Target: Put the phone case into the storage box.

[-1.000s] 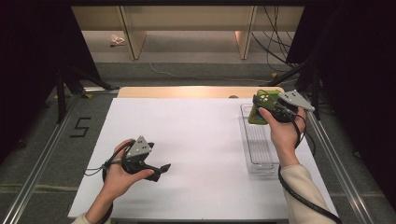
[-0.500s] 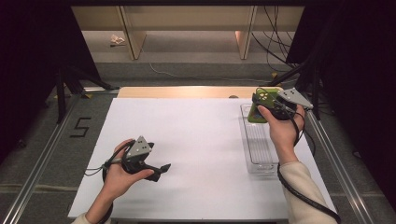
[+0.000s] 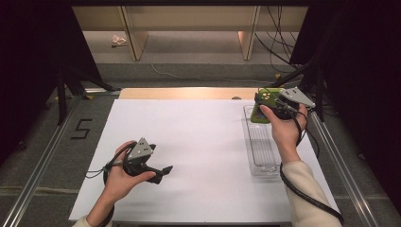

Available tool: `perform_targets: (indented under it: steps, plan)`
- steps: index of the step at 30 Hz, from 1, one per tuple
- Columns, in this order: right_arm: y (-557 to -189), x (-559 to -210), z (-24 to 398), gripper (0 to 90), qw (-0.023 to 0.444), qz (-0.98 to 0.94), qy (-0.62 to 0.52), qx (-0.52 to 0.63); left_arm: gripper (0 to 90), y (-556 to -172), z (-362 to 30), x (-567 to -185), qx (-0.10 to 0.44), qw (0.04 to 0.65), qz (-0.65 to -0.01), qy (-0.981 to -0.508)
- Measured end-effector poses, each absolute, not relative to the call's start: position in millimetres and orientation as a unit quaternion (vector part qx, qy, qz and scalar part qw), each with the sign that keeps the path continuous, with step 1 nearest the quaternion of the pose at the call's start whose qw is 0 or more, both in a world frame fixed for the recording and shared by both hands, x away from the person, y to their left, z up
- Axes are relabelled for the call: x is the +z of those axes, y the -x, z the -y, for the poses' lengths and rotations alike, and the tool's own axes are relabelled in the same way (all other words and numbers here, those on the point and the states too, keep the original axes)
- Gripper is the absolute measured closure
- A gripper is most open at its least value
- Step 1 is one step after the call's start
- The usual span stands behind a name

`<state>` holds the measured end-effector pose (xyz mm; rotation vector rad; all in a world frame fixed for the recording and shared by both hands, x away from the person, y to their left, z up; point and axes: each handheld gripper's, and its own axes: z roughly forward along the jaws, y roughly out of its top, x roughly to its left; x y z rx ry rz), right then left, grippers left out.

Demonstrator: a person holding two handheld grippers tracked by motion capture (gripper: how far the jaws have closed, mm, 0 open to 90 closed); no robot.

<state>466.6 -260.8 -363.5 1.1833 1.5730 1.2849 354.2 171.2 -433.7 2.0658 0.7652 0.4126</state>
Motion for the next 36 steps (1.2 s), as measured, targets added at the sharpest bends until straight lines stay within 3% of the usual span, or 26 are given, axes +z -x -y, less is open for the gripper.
perform_targets:
  steps: [36]
  plan:
    - [-484.7,-365.6,257.3,17.7,0.382,-0.622,-0.472,0.494,3.3,-354.2,-170.6,-434.1,0.164,0.435,-0.307,-0.83]
